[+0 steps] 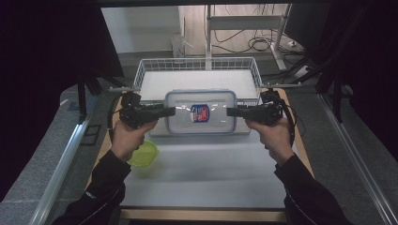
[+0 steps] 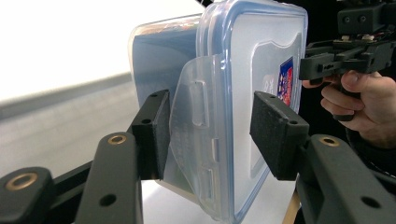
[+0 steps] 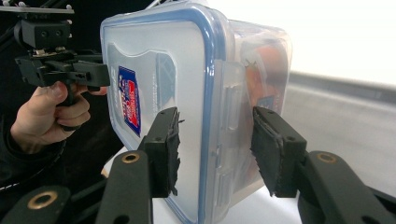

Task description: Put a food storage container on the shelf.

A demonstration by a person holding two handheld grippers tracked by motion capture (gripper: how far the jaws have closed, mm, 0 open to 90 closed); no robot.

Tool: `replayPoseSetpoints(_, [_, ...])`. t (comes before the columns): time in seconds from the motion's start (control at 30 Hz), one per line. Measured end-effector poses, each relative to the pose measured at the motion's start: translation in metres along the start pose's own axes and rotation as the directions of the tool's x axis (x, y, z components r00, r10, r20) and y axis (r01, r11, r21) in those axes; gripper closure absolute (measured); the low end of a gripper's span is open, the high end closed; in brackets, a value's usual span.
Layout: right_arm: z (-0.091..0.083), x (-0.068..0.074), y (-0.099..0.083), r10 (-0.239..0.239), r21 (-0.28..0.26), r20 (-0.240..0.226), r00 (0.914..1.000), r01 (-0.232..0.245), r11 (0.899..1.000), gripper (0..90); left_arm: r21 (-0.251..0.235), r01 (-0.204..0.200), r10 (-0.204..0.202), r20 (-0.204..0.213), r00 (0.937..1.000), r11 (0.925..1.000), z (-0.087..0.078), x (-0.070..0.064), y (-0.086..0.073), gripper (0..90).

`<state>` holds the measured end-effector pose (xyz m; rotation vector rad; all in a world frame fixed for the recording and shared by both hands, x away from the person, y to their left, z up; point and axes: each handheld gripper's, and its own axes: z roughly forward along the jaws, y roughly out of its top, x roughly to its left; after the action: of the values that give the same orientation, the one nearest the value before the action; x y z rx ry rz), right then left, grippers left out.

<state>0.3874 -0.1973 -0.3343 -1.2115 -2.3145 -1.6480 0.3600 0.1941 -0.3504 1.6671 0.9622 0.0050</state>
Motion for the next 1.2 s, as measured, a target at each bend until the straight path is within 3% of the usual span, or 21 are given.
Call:
replayPoseSetpoints(0.37, [0.002,-0.004,0.044,-0.013,-0.031,0.014,0.9998,0.013,0.999,53.0,-0.022,-0.003,0.003,0.005,1.0000,0.9998,0.002,0.011,0.043,49.6])
replayPoseSetpoints(0.57, [0.008,-0.012,0.063,0.016,-0.031,0.006,0.9999,-0.016,0.999,52.9,-0.022,0.012,-0.012,-0.002,0.9999,0.9997,0.005,0.021,0.061,49.6])
replayPoseSetpoints(0.73, [0.014,-0.019,0.072,0.033,-0.029,0.001,0.9995,-0.033,0.999,52.8,-0.030,0.015,-0.015,-0.001,0.9999,0.9995,0.008,0.029,0.069,49.7])
replayPoseSetpoints(1.2, [0.033,-0.046,0.093,0.105,-0.030,0.006,0.9944,-0.105,0.994,52.8,-0.053,0.103,-0.102,0.014,0.9947,0.9933,0.026,0.061,0.084,49.5])
